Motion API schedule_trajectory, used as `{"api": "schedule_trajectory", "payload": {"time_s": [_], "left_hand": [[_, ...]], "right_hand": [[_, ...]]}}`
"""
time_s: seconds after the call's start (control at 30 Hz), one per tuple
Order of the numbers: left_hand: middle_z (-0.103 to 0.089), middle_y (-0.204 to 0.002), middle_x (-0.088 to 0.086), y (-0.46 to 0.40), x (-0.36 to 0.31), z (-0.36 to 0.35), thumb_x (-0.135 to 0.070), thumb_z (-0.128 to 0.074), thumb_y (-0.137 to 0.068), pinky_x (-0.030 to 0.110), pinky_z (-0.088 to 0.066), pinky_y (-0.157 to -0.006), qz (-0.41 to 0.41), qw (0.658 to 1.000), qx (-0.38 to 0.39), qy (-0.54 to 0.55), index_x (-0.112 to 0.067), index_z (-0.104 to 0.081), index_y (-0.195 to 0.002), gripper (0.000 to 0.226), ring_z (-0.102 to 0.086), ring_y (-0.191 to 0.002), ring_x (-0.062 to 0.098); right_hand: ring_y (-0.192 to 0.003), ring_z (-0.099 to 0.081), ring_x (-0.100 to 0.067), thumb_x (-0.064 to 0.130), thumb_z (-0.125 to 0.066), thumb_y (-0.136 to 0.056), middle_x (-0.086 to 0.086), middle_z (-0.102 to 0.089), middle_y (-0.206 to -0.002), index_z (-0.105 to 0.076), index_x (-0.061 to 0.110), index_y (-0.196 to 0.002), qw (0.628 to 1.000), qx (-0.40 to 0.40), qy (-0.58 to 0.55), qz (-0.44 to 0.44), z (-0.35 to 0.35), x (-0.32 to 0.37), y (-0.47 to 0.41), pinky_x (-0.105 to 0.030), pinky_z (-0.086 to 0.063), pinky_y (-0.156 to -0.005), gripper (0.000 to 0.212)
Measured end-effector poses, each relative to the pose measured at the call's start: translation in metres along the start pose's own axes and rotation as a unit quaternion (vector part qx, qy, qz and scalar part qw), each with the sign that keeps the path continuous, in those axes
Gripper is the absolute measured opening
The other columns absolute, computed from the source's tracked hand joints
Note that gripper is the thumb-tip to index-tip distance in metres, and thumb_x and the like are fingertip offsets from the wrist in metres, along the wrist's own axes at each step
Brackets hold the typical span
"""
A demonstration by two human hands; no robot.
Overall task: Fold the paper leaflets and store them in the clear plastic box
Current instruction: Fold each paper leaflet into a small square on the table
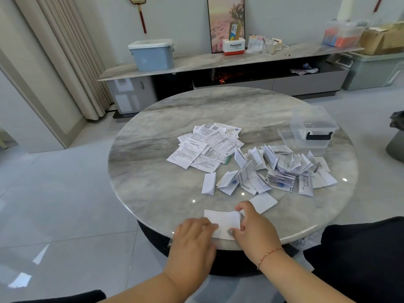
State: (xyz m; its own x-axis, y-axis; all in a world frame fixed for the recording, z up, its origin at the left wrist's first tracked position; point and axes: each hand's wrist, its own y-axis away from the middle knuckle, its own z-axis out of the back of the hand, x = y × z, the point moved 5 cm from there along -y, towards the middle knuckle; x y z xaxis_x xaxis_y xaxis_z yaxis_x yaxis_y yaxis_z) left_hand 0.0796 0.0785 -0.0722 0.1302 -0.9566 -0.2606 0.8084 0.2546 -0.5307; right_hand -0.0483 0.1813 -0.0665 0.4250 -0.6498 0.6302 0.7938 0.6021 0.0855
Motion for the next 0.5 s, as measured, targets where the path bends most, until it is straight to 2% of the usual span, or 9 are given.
{"api": "schedule_trajectory", "payload": {"time_s": [0.07,0.17,0.23,0.3,0.37,0.43,0.5], "left_hand": [[-0.057,-0.104,-0.009,0.005,-0.011,-0.007,-0.046,-0.058,-0.068,0.025,-0.034,-0.073,-0.039,0.998,0.053,-0.016,-0.026,-0.054,-0.108,0.046,-0.049,-0.089,0.013],[-0.058,-0.095,-0.012,0.007,-0.013,-0.011,-0.036,-0.054,-0.065,0.025,-0.033,-0.067,-0.049,0.996,0.069,-0.032,-0.026,-0.061,-0.096,0.033,-0.051,-0.081,0.013],[-0.06,-0.088,-0.012,0.005,-0.011,-0.01,-0.026,-0.053,-0.066,0.026,-0.034,-0.066,-0.055,0.997,0.054,-0.028,-0.026,-0.065,-0.085,0.022,-0.052,-0.078,0.013],[-0.062,-0.089,-0.013,0.005,-0.006,-0.009,-0.021,-0.054,-0.072,0.025,-0.037,-0.069,-0.06,0.997,0.046,-0.003,-0.025,-0.065,-0.082,0.016,-0.052,-0.081,0.01],[-0.061,-0.09,-0.014,0.006,0.0,-0.007,-0.022,-0.054,-0.077,0.025,-0.04,-0.075,-0.036,0.997,0.06,0.043,-0.024,-0.064,-0.084,0.012,-0.053,-0.083,0.008],[-0.059,-0.086,-0.012,0.006,0.005,-0.004,-0.025,-0.054,-0.08,0.024,-0.042,-0.075,0.02,0.993,0.07,0.094,-0.022,-0.062,-0.084,0.01,-0.051,-0.082,0.006],[-0.057,-0.085,-0.012,0.005,0.008,-0.003,-0.029,-0.053,-0.082,0.019,-0.043,-0.071,0.079,0.988,0.064,0.116,-0.022,-0.061,-0.086,0.012,-0.049,-0.081,0.004]], "right_hand": [[-0.081,-0.057,-0.015,0.032,-0.067,-0.078,0.009,-0.055,-0.078,-0.041,0.031,-0.11,0.999,-0.001,-0.038,-0.024,-0.003,0.004,0.011,-0.023,-0.043,-0.068,0.042],[-0.079,-0.056,-0.008,0.043,-0.067,-0.074,0.013,-0.052,-0.075,-0.041,0.031,-0.11,0.996,0.049,-0.076,-0.021,-0.006,0.014,0.031,-0.014,-0.04,-0.062,0.046],[-0.089,-0.054,-0.008,0.05,-0.069,-0.064,0.014,-0.053,-0.087,-0.04,0.034,-0.111,0.996,0.087,0.001,0.023,0.005,0.019,0.035,-0.017,-0.041,-0.07,0.058],[-0.1,-0.042,-0.009,0.049,-0.074,-0.058,0.014,-0.044,-0.1,-0.042,0.036,-0.115,0.983,0.121,0.104,0.089,0.017,0.018,0.031,-0.02,-0.037,-0.08,0.067],[-0.104,-0.034,-0.006,0.041,-0.077,-0.062,0.017,-0.039,-0.105,-0.049,0.036,-0.115,0.974,0.13,0.111,0.147,0.022,0.015,0.023,-0.016,-0.033,-0.087,0.06],[-0.1,-0.041,0.0,0.031,-0.074,-0.072,0.019,-0.049,-0.104,-0.054,0.038,-0.106,0.978,0.117,0.039,0.166,0.02,0.015,0.017,-0.007,-0.032,-0.085,0.04],[-0.089,-0.051,-0.001,0.024,-0.069,-0.079,0.016,-0.057,-0.091,-0.054,0.04,-0.098,0.983,0.094,-0.016,0.154,0.013,0.014,0.012,-0.01,-0.037,-0.079,0.029]]}}
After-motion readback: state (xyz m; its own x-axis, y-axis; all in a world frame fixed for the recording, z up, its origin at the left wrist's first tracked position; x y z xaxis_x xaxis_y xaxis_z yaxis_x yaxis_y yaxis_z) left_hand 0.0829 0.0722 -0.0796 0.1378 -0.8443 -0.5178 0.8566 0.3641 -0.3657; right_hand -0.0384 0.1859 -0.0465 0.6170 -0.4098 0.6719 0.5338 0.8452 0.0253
